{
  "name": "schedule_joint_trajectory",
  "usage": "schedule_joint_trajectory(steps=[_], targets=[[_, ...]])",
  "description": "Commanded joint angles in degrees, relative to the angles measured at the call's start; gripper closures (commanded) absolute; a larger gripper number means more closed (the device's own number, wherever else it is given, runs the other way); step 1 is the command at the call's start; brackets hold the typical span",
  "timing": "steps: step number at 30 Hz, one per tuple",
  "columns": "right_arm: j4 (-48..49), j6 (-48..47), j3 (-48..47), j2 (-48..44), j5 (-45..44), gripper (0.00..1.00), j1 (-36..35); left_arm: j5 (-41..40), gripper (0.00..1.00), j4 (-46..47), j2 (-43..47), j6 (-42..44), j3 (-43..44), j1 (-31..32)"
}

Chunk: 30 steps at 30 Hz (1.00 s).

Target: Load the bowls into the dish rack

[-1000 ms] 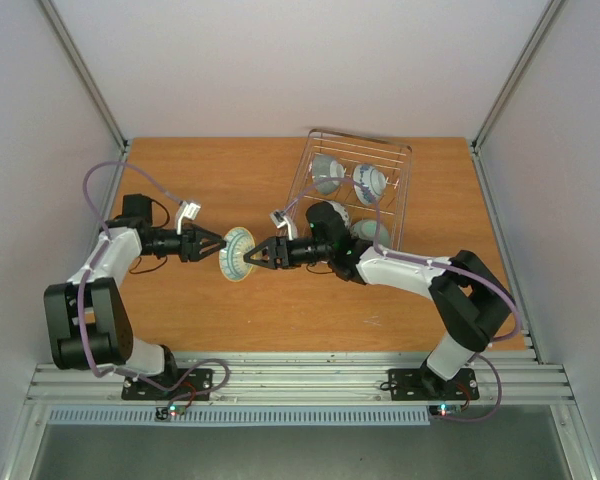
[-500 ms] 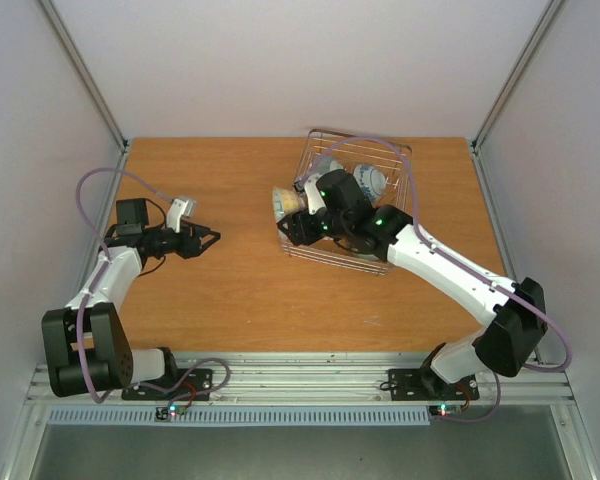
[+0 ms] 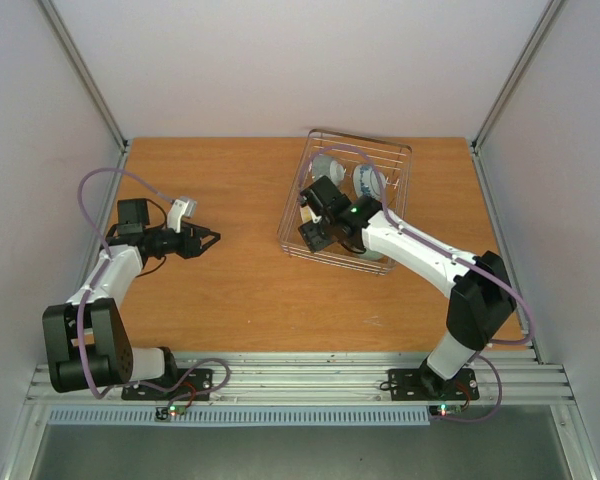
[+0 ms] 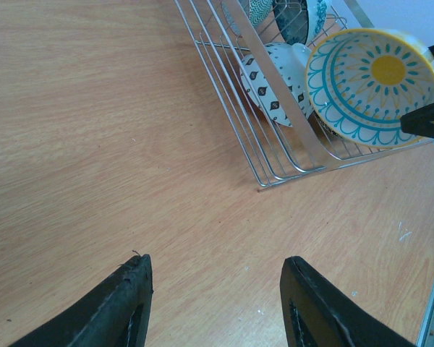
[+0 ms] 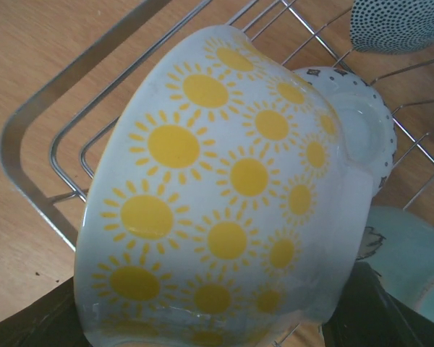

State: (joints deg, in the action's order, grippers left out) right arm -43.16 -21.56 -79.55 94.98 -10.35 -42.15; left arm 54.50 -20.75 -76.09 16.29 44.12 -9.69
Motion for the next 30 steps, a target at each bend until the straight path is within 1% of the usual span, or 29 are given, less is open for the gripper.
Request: schedule_joint_trajectory(steps=[1, 10, 20, 25, 27, 30], targets=[[-0.8, -2.0, -2.8, 2.5, -1.7, 0.97, -0.1, -0.2, 0.51, 1.5, -0.1, 0.4, 0.0, -0.3], [-3.2, -2.9, -4.8, 7.2, -3.0, 0.97, -0.1, -0.3, 0.51, 1.6, -0.4, 0.6, 0.0, -0.3], [-5.3, -2.1, -6.5, 10.5, -12.3, 0.97, -0.3, -0.3, 0.51, 1.8, -0.8, 0.6, 0.0, -0.3], [-5.8, -2.3, -7.5, 12.2, -13.1, 0.96, -0.6, -0.3, 0.51, 1.7, -1.2, 0.5, 0.2, -0.3], [-6.2, -2.5, -8.2, 13.0, -13.3, 0.96, -1.0, -0.4, 0.51, 1.7, -1.3, 0.5, 0.2, -0.3], [-6.9, -2.6, -9.4, 14.6, -13.5, 0.90, -1.6, -0.4, 0.51, 1.7, -1.3, 0.5, 0.2, -0.3]])
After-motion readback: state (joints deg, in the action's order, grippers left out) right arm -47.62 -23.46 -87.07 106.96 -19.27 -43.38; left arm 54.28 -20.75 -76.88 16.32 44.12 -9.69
